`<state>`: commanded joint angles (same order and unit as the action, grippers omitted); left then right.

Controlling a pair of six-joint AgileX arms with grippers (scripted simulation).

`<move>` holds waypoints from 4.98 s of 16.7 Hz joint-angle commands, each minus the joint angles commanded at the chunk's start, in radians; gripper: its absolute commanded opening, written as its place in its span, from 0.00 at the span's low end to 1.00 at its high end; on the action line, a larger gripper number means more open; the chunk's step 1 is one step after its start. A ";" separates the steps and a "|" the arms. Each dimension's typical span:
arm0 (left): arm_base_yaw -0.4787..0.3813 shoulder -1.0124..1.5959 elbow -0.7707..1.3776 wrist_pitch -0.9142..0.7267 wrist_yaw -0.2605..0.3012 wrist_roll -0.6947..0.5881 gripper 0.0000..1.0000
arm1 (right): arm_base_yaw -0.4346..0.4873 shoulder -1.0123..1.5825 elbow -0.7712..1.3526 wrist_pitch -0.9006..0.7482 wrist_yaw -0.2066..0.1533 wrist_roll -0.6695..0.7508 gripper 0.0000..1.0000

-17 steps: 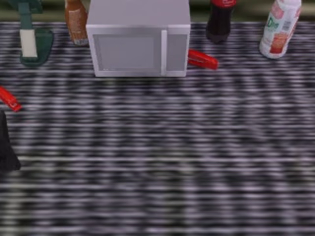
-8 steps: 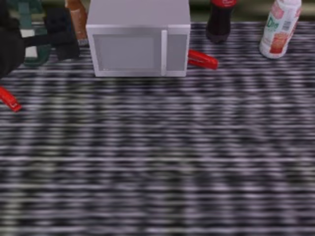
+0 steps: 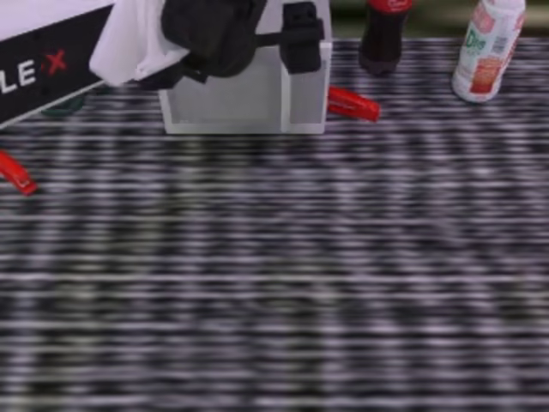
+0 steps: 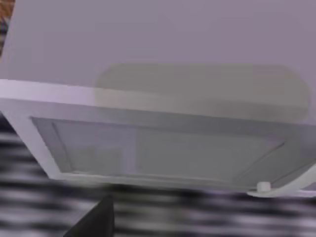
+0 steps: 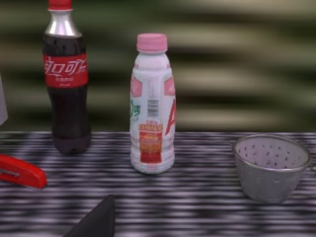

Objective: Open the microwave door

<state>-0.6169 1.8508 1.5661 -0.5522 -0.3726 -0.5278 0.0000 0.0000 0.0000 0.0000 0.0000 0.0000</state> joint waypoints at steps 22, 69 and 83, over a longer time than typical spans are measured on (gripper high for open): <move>-0.008 0.425 0.257 0.055 -0.005 0.006 1.00 | 0.000 0.000 0.000 0.000 0.000 0.000 1.00; -0.043 0.335 0.110 0.100 -0.027 -0.026 0.00 | 0.000 0.000 0.000 0.000 0.000 0.000 1.00; -0.042 0.305 0.064 0.135 -0.002 0.006 0.00 | 0.000 0.000 0.000 0.000 0.000 0.000 1.00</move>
<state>-0.6588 2.1561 1.6297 -0.4168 -0.3749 -0.5222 0.0000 0.0000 0.0000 0.0000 0.0000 0.0000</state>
